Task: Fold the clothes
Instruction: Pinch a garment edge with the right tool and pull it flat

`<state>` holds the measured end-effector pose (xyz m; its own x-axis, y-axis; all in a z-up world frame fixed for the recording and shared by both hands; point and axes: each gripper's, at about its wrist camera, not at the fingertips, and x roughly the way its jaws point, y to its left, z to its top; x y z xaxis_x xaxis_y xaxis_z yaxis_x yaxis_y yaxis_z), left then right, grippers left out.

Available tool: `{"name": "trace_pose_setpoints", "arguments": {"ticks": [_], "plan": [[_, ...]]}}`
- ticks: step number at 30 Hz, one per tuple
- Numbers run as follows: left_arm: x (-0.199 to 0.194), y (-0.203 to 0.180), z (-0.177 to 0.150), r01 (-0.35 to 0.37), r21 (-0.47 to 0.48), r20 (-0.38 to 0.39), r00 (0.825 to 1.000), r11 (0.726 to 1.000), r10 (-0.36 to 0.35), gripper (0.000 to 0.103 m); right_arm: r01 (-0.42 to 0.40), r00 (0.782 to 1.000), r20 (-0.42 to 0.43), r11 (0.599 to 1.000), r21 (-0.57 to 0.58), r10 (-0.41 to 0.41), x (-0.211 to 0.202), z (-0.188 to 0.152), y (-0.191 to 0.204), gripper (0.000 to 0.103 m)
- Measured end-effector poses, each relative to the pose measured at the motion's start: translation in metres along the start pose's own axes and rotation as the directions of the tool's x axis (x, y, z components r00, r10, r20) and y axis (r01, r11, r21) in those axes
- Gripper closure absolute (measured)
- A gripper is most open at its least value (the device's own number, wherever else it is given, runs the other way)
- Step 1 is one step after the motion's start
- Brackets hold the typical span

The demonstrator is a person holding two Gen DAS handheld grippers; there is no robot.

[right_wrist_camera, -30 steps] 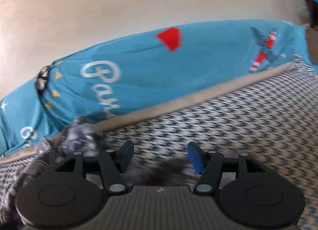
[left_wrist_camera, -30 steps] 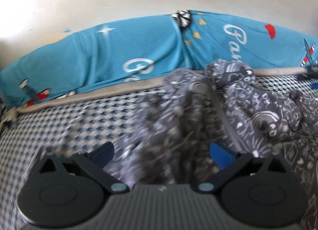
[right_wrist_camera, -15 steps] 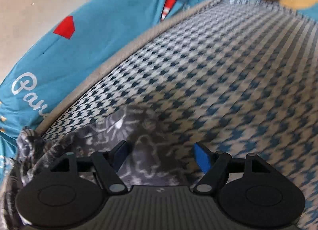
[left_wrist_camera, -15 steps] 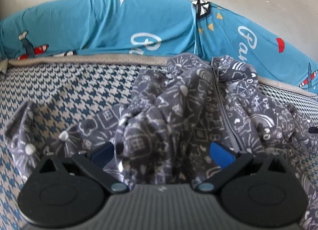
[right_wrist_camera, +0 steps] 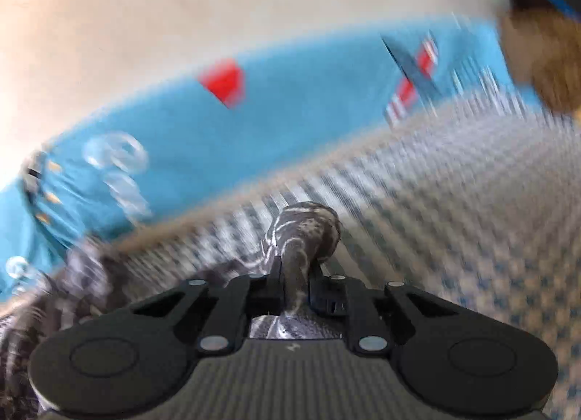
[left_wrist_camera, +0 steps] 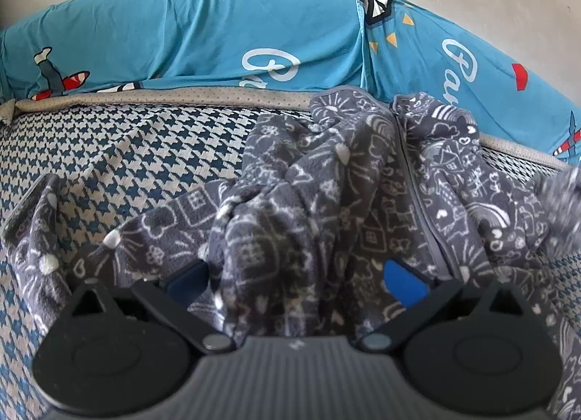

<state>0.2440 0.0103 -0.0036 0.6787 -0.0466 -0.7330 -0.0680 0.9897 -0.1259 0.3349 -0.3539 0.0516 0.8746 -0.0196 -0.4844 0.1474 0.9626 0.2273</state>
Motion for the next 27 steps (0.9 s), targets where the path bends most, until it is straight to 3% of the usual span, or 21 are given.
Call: {"name": "trace_pose_setpoints", "arguments": {"ticks": [4,7,8,10,14,17,23,27], "plan": [[0.004,0.002,0.0,-0.004,-0.009,-0.004,1.0,1.0,0.004,0.0,0.032,0.993,0.118,0.989,-0.147,-0.014,-0.033,0.003,0.015,0.089],[0.005,0.003,-0.001,-0.01,-0.008,-0.009,1.0,1.0,0.009,0.0,0.085,0.981,0.191,0.962,-0.259,-0.035,-0.058,0.002,0.026,0.075],[0.005,0.003,-0.001,-0.009,-0.007,-0.009,1.0,1.0,0.009,0.0,0.104,0.981,0.188,0.955,-0.277,-0.052,-0.063,0.0,0.027,0.074],[0.003,0.003,-0.001,-0.007,-0.006,-0.003,1.0,1.0,0.007,0.0,0.14,0.989,0.084,0.956,-0.26,-0.122,-0.061,-0.006,0.02,0.071],[-0.002,0.001,-0.002,-0.005,0.002,0.012,1.0,1.0,0.005,0.0,0.163,0.986,-0.011,0.982,-0.094,-0.165,-0.073,-0.011,-0.01,0.067],[-0.003,0.001,-0.002,-0.008,0.003,0.015,1.0,1.0,0.008,0.0,0.084,0.995,-0.05,0.994,0.072,-0.081,-0.074,-0.011,-0.028,0.065],[-0.005,0.003,0.0,-0.007,-0.016,0.022,1.0,1.0,0.007,0.0,-0.063,0.993,-0.074,0.958,0.28,0.087,-0.046,-0.017,-0.028,0.062],[-0.002,0.003,-0.001,-0.006,-0.019,0.009,1.0,1.0,0.006,0.0,-0.083,0.984,-0.112,0.92,0.384,0.135,-0.019,-0.021,-0.013,0.055]]}}
